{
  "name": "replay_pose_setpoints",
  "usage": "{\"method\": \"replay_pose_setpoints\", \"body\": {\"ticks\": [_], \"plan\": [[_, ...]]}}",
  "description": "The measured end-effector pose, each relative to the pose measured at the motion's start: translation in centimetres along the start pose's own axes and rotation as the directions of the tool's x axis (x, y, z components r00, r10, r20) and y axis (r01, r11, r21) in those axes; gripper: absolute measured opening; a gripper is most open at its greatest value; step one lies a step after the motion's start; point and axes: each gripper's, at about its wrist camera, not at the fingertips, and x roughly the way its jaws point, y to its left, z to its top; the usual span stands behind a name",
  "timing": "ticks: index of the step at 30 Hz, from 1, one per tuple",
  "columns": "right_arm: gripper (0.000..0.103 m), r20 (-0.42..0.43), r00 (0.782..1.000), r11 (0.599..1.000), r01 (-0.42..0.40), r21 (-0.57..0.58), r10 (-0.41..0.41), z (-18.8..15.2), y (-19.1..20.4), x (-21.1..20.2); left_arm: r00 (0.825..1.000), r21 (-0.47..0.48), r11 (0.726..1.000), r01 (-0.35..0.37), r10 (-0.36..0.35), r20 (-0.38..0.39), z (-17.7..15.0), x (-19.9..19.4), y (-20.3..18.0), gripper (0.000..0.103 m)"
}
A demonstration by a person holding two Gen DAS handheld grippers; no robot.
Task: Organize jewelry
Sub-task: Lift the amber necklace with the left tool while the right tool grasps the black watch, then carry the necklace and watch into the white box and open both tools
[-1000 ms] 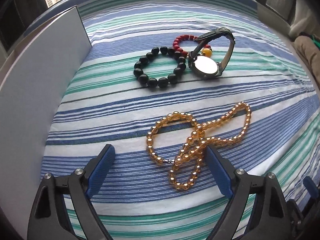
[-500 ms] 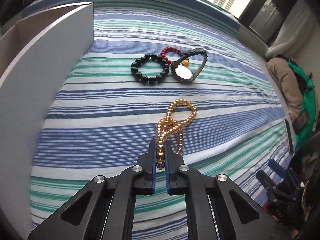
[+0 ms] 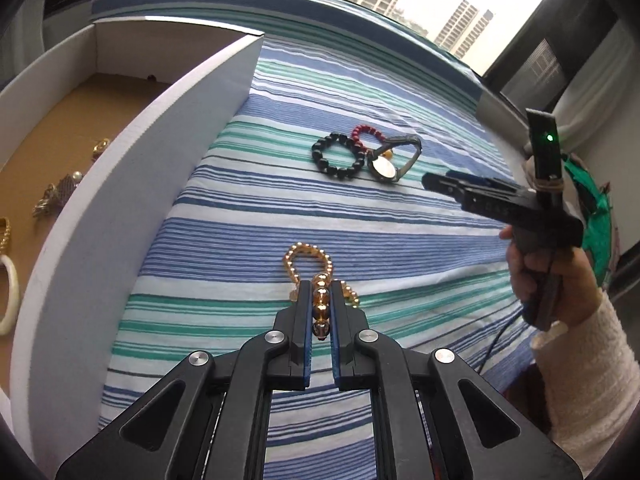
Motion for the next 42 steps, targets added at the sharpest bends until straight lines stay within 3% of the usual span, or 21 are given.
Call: {"method": "replay_pose_setpoints", "body": {"ticks": [6,7,8,9,22,32,42], "plan": [[0.064,-0.007,1.0,0.991,0.015,-0.136,-0.016,4.2,0.8,5.7,1.0,-0.004,1.0,-0.025,0.025,-0.011,-1.1,-0.9,0.9,0.005],[0.05,0.008,1.0,0.989,0.004,-0.146,-0.003,4.3,0.9,5.9,1.0,-0.006,1.0,-0.028,0.028,-0.011,-1.2,-1.0,1.1,0.005],[0.027,0.018,0.999,0.989,-0.029,-0.144,0.032,4.2,1.0,5.7,1.0,-0.008,1.0,-0.029,0.029,-0.01,-1.3,-1.1,1.2,0.005],[0.02,0.027,0.998,0.99,-0.051,-0.132,0.055,4.2,1.0,5.3,1.0,-0.011,1.0,-0.027,0.027,-0.008,-1.3,-1.2,1.3,0.005],[0.02,0.149,0.983,0.994,-0.099,-0.041,0.104,-1.7,3.1,-6.0,0.992,0.031,0.997,0.076,-0.078,0.099,0.4,-6.6,-1.4,0.005],[0.02,0.146,0.975,0.985,-0.172,0.008,0.168,-6.2,5.6,-8.8,0.986,0.056,0.993,0.104,-0.11,0.121,1.7,-10.5,-2.6,0.005],[0.02,0.169,0.969,0.984,-0.175,-0.03,0.178,-6.0,7.9,-11.1,0.962,0.089,0.984,0.153,-0.169,0.213,4.1,-18.4,-3.1,0.005]]}}
